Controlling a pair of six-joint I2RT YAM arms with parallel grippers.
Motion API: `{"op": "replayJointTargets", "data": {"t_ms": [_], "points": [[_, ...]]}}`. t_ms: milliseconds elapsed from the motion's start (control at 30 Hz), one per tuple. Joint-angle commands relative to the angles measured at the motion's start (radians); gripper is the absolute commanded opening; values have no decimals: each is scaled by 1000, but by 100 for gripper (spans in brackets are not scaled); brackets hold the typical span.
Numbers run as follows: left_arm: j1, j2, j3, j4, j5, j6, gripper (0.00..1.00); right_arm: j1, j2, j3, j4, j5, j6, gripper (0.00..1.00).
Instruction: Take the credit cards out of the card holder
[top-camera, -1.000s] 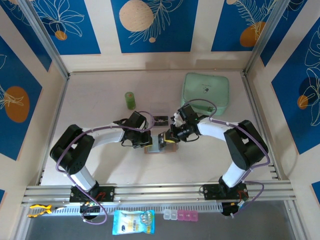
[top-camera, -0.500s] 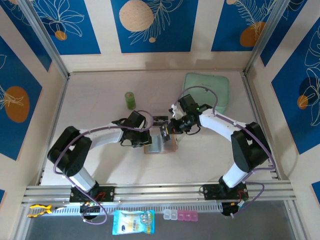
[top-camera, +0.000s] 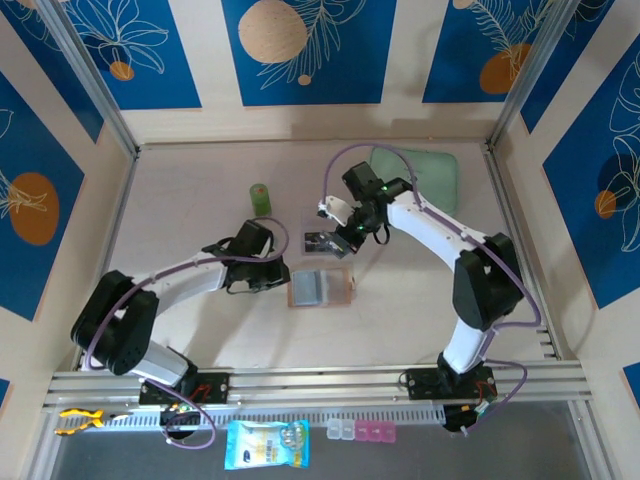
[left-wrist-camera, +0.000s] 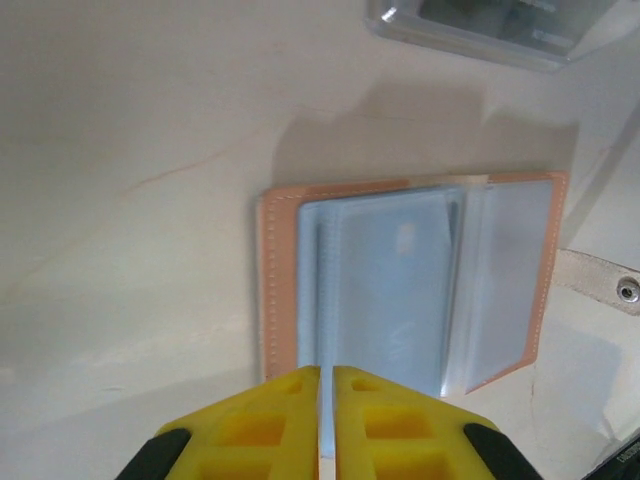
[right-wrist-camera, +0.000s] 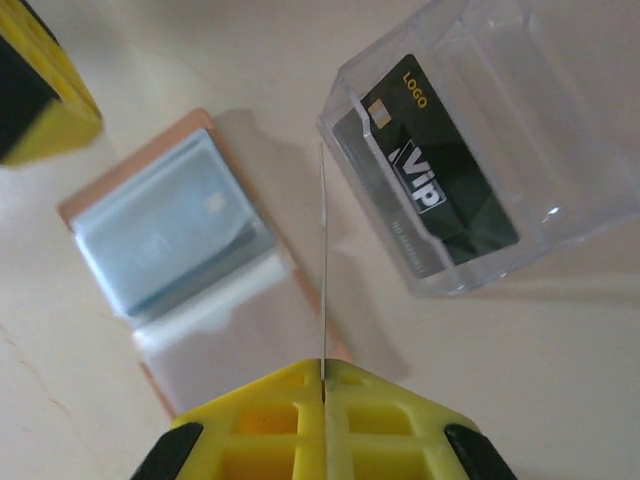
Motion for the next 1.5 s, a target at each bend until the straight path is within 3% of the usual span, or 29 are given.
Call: {"op": "replayJointTargets", "data": {"t_ms": [0, 500, 1033, 1200, 1467], "points": [[23, -29, -13, -18, 9, 21, 12, 6, 67, 109, -124, 69, -226, 0], [67, -51, -41, -14, 25, 21, 12, 15, 306, 435, -283, 90, -408, 0], [72, -63, -62, -16, 17, 11, 12, 31, 416, 505, -298, 75, -440, 0], [72, -61, -60, -12, 28, 11, 13, 28, 412, 501, -281, 92, -424, 18], [65, -33, -32, 1, 62, 26, 12, 22, 312, 439, -203, 81, -320, 20]]}}
